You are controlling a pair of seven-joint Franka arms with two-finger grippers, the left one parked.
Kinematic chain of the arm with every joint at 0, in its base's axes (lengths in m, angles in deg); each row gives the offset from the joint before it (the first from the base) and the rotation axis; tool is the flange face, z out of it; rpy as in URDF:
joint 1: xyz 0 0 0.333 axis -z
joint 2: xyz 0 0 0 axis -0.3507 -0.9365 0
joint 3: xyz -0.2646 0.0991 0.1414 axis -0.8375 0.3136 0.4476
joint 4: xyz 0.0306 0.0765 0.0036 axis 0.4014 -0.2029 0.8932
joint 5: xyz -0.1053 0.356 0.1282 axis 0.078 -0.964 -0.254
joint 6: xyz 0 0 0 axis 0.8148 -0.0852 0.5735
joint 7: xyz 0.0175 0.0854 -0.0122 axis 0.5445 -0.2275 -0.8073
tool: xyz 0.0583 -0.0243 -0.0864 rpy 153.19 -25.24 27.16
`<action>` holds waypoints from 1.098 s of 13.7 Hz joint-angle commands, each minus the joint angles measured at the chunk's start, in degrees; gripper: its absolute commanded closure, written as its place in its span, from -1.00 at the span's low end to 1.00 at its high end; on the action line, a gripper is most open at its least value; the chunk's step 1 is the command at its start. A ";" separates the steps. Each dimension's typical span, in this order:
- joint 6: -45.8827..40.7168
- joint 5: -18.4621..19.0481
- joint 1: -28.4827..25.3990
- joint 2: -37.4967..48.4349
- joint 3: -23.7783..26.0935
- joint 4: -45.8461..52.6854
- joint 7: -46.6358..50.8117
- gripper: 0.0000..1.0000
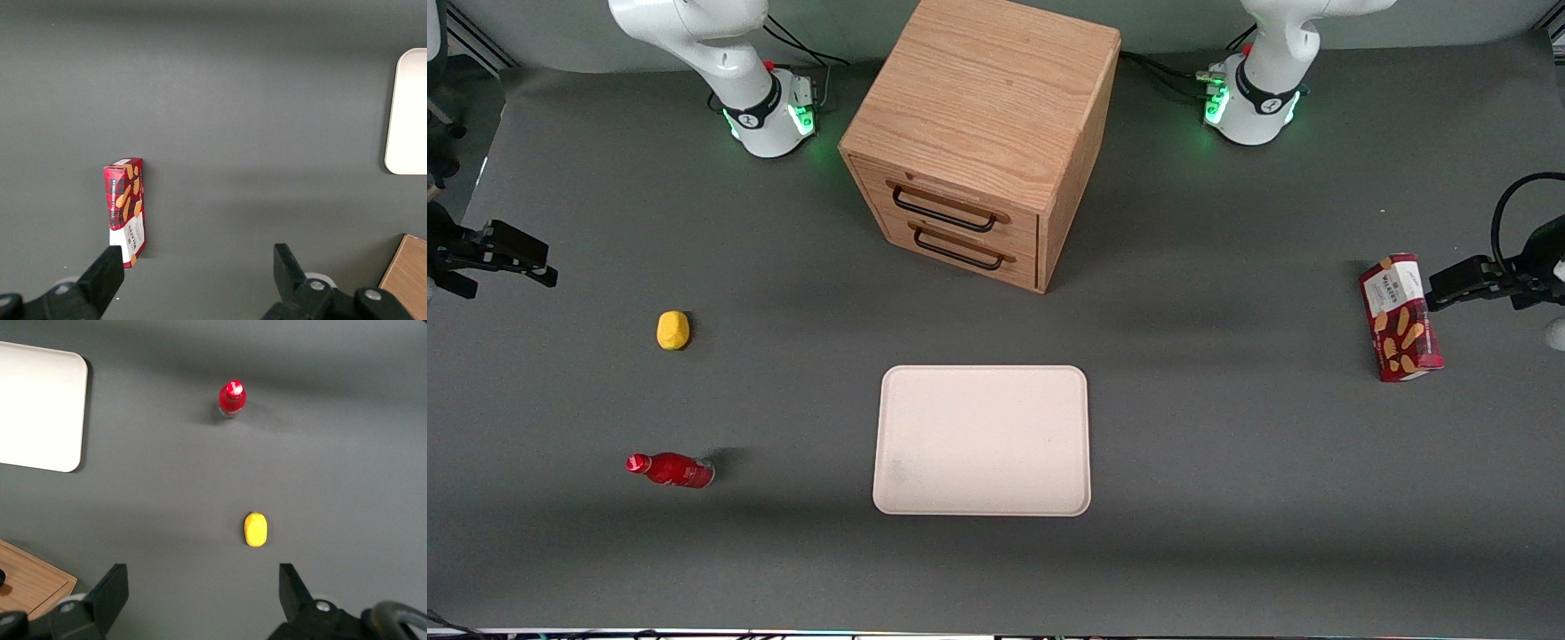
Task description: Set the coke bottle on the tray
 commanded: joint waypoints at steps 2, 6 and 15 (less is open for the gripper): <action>-10.98 -0.90 2.10 -15.27 0.32 22.34 0.26 -1.00; -11.71 -0.90 3.94 -25.66 0.49 34.24 -3.08 -1.00; -0.56 -0.81 6.23 -33.06 5.32 38.48 -3.96 -1.00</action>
